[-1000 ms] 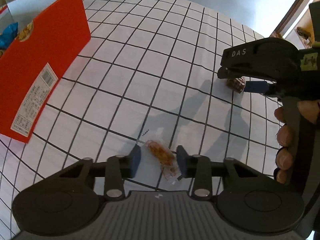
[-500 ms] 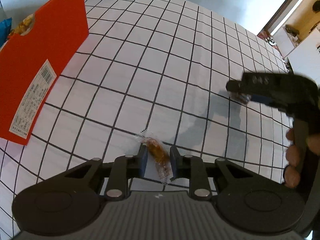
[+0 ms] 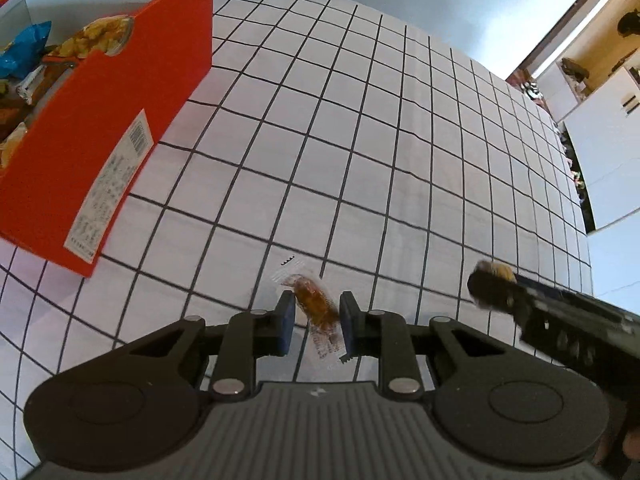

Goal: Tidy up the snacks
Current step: 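Carry the candy and brown cake over the red box with both tools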

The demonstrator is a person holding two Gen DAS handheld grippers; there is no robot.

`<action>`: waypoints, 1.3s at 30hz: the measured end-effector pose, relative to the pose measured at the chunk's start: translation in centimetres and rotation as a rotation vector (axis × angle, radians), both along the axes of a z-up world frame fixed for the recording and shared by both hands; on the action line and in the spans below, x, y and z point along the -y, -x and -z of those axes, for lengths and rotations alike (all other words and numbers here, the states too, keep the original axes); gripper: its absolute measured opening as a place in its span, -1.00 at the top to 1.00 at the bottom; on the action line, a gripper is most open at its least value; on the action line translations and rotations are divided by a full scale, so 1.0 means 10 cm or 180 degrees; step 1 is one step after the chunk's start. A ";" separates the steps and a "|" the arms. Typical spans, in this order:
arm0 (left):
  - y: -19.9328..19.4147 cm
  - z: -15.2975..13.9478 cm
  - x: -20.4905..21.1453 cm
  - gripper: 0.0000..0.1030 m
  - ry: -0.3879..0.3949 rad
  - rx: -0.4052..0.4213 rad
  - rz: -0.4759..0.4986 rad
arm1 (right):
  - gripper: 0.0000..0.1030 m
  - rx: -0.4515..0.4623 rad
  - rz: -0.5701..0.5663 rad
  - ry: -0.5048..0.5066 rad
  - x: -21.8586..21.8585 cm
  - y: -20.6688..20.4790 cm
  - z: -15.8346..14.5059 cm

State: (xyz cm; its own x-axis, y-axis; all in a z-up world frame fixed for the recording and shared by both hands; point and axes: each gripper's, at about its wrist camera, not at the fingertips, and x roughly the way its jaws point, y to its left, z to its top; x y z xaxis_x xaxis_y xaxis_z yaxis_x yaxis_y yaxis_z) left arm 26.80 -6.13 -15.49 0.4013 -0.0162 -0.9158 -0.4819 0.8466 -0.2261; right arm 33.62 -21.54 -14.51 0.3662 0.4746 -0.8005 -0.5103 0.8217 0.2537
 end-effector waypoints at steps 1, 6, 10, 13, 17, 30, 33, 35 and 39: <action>0.03 -0.01 -0.01 0.54 0.0018 0.0007 0.0019 | 0.35 0.0007 -0.0031 -0.0004 0.00 0.07 -0.02; 0.20 -0.10 -0.02 0.54 0.0012 0.0055 0.0111 | 0.35 0.0041 -0.0138 -0.0040 0.00 0.37 -0.14; 0.35 -0.20 -0.07 0.54 0.0039 0.0091 0.0155 | 0.35 0.0136 -0.0207 -0.0050 -0.02 0.58 -0.26; 0.46 -0.28 -0.10 0.54 0.0014 0.0158 0.0233 | 0.35 0.0183 -0.0236 -0.0063 -0.04 0.72 -0.35; 0.58 -0.37 -0.17 0.54 0.0022 0.0263 0.0318 | 0.35 0.0230 -0.0241 -0.0074 -0.09 0.87 -0.44; 0.87 -0.90 -0.59 0.54 0.0066 0.0549 0.0588 | 0.35 0.0471 -0.0205 -0.0104 -0.42 1.24 -0.86; 0.92 -1.01 -0.74 0.54 0.0057 0.0619 0.0611 | 0.35 0.0528 -0.0187 -0.0128 -0.56 1.32 -0.96; 0.96 -1.09 -0.87 0.54 0.0034 0.0663 0.0622 | 0.35 0.0556 -0.0173 -0.0146 -0.64 1.36 -1.02; 1.04 -1.25 -1.14 0.54 -0.0043 0.0759 0.0616 | 0.35 0.0619 -0.0136 -0.0200 -0.85 1.43 -1.13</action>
State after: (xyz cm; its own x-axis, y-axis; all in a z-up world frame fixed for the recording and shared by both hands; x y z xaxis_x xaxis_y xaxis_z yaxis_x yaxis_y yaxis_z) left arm 16.41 5.24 -3.03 0.5955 -0.1019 -0.7969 -0.2460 0.9211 -0.3016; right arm 19.35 -13.00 -3.22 0.4893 0.5398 -0.6850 -0.5888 0.7839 0.1971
